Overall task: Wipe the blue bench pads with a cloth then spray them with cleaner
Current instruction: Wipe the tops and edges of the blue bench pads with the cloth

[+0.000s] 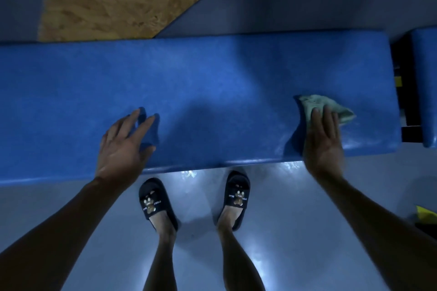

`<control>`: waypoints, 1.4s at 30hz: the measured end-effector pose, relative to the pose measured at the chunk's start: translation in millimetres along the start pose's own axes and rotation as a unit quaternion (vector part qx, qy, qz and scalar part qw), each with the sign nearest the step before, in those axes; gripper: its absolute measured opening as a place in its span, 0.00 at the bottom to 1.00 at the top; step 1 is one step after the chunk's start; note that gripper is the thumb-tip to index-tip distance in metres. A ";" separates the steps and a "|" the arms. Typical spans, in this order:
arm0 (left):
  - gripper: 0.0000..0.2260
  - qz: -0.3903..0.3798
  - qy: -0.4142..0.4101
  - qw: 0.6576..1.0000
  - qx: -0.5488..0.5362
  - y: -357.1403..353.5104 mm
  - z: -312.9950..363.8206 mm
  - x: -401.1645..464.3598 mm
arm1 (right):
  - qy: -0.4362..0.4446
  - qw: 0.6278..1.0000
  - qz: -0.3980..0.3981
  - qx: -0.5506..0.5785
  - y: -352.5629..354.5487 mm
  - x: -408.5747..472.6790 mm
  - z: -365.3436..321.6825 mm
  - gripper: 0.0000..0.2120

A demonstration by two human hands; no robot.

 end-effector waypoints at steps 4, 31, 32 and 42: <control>0.33 -0.020 0.047 0.999 0.000 -4.0 -43.4 -6.5 | -0.132 0.985 0.077 0.078 -33.6 -39.6 -85.1 0.25; 0.30 0.032 -0.091 0.994 0.050 -1.7 -67.1 4.8 | 0.207 0.973 -0.059 0.077 -118.8 -137.2 -358.9 0.28; 0.30 0.028 -0.094 0.994 0.050 -0.4 -67.2 5.3 | 0.270 0.958 -0.081 0.057 -120.2 -136.6 -360.9 0.27; 0.35 0.017 -0.121 0.992 0.037 1.8 -74.4 7.9 | -0.041 0.998 -0.018 -0.035 -52.5 -51.2 -154.0 0.26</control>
Point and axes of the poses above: each hand's wrist, its own x-axis towards the middle knuckle, its own y-axis out of the back of the hand, z = x × y, the point moved 10 cm from there along x, towards the middle knuckle, and after that the axes turned 1 degree about x, right-handed, at the moved point
